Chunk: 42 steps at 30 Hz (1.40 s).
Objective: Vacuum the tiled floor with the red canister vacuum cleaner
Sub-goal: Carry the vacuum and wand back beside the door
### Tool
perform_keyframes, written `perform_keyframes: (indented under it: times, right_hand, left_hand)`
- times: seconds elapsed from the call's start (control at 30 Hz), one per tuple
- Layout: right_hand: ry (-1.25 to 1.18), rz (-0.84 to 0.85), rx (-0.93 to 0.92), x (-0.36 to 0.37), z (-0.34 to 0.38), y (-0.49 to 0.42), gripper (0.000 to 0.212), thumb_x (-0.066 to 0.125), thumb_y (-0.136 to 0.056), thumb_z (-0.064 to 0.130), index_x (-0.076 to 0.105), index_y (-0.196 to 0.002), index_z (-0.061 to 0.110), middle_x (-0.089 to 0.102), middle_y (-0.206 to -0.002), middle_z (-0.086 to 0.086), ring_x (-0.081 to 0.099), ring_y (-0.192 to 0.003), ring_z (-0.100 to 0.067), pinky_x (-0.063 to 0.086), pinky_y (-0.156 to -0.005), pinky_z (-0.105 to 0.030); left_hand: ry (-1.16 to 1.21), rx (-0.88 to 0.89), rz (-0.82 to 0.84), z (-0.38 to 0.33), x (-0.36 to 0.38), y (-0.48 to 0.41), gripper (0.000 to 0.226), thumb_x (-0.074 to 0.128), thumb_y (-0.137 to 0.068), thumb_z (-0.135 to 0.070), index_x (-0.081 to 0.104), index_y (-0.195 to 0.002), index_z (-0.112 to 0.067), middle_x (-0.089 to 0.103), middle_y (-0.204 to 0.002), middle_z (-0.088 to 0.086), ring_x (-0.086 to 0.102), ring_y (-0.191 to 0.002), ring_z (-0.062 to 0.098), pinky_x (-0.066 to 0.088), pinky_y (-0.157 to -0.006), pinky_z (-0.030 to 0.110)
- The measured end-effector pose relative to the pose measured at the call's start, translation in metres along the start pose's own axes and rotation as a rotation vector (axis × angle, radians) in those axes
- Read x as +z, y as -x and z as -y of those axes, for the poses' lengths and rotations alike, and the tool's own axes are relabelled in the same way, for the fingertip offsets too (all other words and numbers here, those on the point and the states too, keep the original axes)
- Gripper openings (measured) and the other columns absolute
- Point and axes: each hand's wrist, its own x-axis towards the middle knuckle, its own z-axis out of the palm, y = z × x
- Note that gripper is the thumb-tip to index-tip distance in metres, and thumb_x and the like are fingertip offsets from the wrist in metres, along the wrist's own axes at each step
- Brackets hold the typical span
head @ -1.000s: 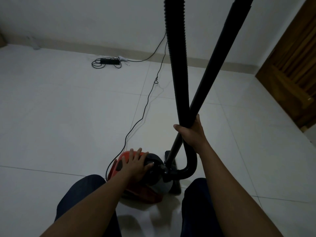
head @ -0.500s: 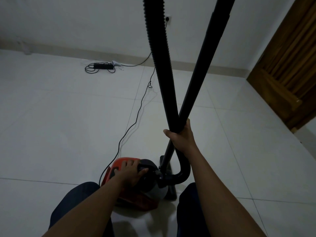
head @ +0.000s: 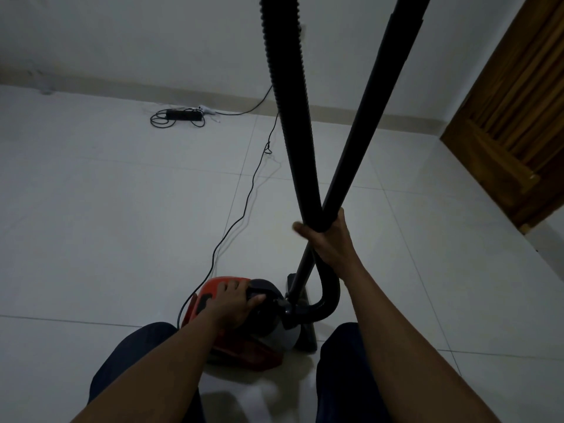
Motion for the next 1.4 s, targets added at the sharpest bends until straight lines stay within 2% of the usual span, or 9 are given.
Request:
perform_keyframes:
  times: [0.13,0.27,0.37,0.53,0.7,0.9,1.0,1.17,1.4]
  right_hand:
    - [-0.075,-0.046,-0.023,-0.020,-0.006,-0.002,0.070,0.043,-0.085,0.074,0.041,-0.108,0.008,0.048,-0.091,-0.004,0.052,-0.059,0.007,0.044,-0.053,-0.017]
    - [-0.052,-0.060,0.108,-0.037,-0.010,-0.010,0.078,0.027,-0.069,0.087,0.040,-0.106,0.019,0.051,-0.082,0.002,0.053,-0.064,-0.005,0.043,-0.051,-0.022]
    - [-0.039,-0.086,0.154,-0.042,-0.016,-0.016,0.062,0.033,-0.080,0.079,0.038,-0.108,0.024,0.055,-0.081,0.002,0.059,-0.066,-0.009,0.047,-0.057,-0.030]
    - [0.123,-0.256,0.150,-0.065,-0.033,-0.020,0.033,0.053,-0.096,0.031,0.034,-0.119,0.018,0.058,-0.085,0.000,0.061,-0.065,-0.005,0.043,-0.050,-0.020]
    - [0.166,-0.260,0.096,-0.077,-0.047,-0.008,0.023,0.052,-0.096,0.021,0.039,-0.113,0.014,0.046,-0.085,0.012,0.056,-0.061,0.011,0.040,-0.042,-0.006]
    - [0.152,-0.200,0.070,-0.072,-0.038,-0.013,0.012,0.054,-0.094,0.017,0.046,-0.101,0.012,0.047,-0.088,0.017,0.057,-0.063,0.007,0.042,-0.047,-0.007]
    - [0.175,-0.174,0.063,-0.084,-0.007,-0.018,0.012,0.054,-0.093,0.018,0.047,-0.099,0.011,0.044,-0.091,0.032,0.057,-0.070,0.005,0.043,-0.050,-0.007]
    - [0.125,-0.188,0.172,-0.130,0.091,-0.036,0.019,0.055,-0.091,0.016,0.040,-0.101,0.020,0.050,-0.083,0.006,0.058,-0.063,0.001,0.040,-0.044,-0.007]
    - [0.056,-0.231,0.295,-0.229,0.272,-0.090,0.024,0.058,-0.086,0.022,0.042,-0.105,0.020,0.057,-0.079,-0.001,0.060,-0.057,-0.006,0.041,-0.040,-0.011]
  left_hand:
    - [0.009,0.006,0.035,0.002,-0.005,-0.010,0.066,0.033,-0.100,-0.061,0.027,-0.154,-0.024,0.030,-0.156,0.011,0.022,-0.145,0.035,0.024,-0.117,0.052]
    - [-0.055,0.021,-0.026,-0.002,-0.007,-0.017,0.053,0.031,-0.102,-0.058,0.036,-0.146,-0.029,0.038,-0.147,0.012,0.031,-0.138,0.035,0.028,-0.114,0.050]
    - [-0.099,0.019,-0.054,-0.007,-0.007,-0.020,0.047,0.031,-0.103,-0.056,0.041,-0.143,-0.033,0.044,-0.139,0.012,0.036,-0.131,0.035,0.031,-0.108,0.047]
    - [-0.047,-0.048,-0.140,-0.014,-0.010,-0.034,0.048,0.036,-0.101,-0.056,0.048,-0.137,-0.025,0.049,-0.133,0.017,0.042,-0.124,0.039,0.034,-0.104,0.051]
    - [-0.019,-0.118,-0.063,-0.027,-0.016,-0.057,0.057,0.030,-0.101,-0.057,0.037,-0.149,-0.026,0.046,-0.138,0.018,0.045,-0.126,0.038,0.034,-0.106,0.050]
    - [0.339,-0.074,-0.010,-0.042,-0.038,-0.054,0.050,0.055,-0.097,-0.053,0.062,-0.130,-0.016,0.067,-0.123,0.014,0.063,-0.110,0.031,0.048,-0.098,0.039]
    - [0.311,-0.013,-0.005,-0.064,-0.065,-0.034,0.044,0.056,-0.098,-0.047,0.063,-0.129,-0.017,0.068,-0.121,0.015,0.063,-0.109,0.032,0.048,-0.096,0.038]
    - [0.391,-0.021,-0.021,-0.121,-0.146,0.017,0.047,0.057,-0.097,-0.047,0.064,-0.125,-0.010,0.069,-0.118,0.015,0.063,-0.107,0.031,0.048,-0.096,0.042]
    - [0.469,0.021,-0.024,-0.230,-0.316,0.083,0.046,0.055,-0.097,-0.050,0.063,-0.129,-0.017,0.071,-0.116,0.007,0.064,-0.104,0.024,0.045,-0.087,0.032]
